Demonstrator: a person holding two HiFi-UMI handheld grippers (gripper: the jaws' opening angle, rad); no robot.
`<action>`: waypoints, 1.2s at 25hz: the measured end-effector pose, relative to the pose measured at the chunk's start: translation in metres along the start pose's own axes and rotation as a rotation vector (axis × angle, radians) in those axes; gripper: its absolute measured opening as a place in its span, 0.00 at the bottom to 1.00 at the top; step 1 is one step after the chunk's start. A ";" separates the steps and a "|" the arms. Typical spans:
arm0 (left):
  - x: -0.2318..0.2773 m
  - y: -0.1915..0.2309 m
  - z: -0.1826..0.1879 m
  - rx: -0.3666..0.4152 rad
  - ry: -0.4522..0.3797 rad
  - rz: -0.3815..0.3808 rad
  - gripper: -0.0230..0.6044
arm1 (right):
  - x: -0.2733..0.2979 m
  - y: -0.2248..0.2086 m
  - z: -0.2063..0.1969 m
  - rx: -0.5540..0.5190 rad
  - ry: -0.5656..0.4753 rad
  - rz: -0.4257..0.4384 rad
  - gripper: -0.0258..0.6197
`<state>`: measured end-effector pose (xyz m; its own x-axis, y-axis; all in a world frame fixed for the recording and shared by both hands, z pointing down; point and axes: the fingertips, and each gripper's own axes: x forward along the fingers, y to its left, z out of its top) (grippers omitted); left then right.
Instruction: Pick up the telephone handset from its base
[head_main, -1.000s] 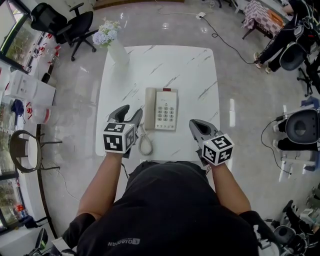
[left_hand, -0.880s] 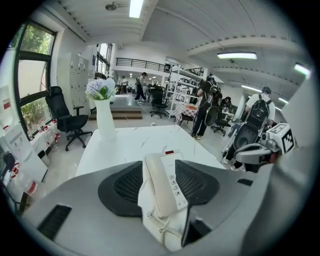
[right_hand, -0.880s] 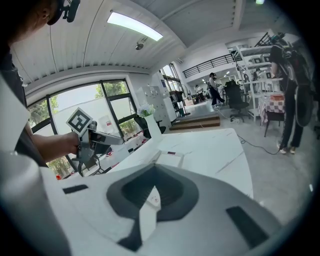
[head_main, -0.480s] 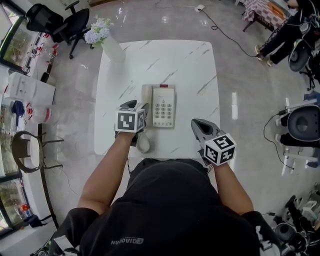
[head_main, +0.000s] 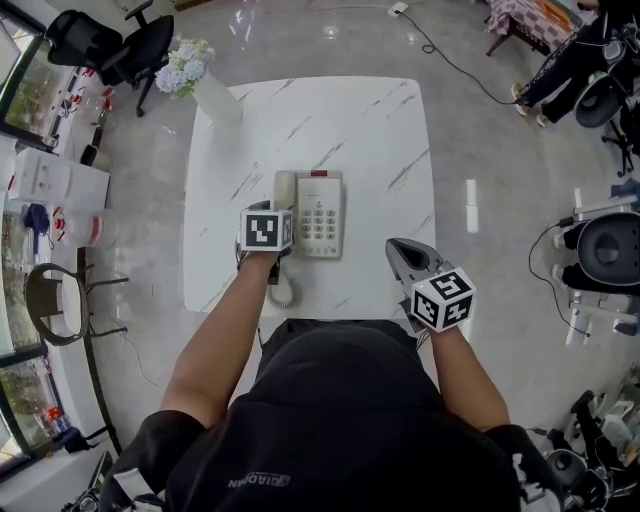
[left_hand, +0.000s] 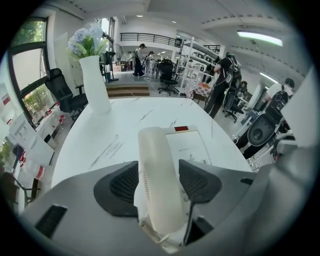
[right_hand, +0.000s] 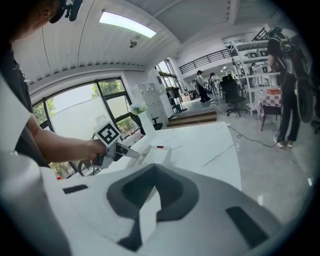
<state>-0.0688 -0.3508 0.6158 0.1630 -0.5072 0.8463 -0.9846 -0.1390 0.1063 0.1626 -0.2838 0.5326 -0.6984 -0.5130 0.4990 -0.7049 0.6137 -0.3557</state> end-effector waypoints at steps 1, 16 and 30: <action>0.003 0.000 0.000 -0.005 0.005 0.002 0.44 | 0.000 -0.002 0.000 0.001 0.002 0.001 0.04; 0.035 0.003 -0.003 -0.020 0.084 0.052 0.45 | 0.004 -0.023 -0.008 0.034 0.037 -0.002 0.04; 0.025 -0.001 -0.003 -0.070 0.057 -0.039 0.40 | 0.005 -0.004 -0.012 0.053 0.012 -0.017 0.04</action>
<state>-0.0637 -0.3605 0.6385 0.1995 -0.4528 0.8690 -0.9799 -0.0970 0.1745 0.1639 -0.2812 0.5463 -0.6849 -0.5161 0.5144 -0.7226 0.5719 -0.3884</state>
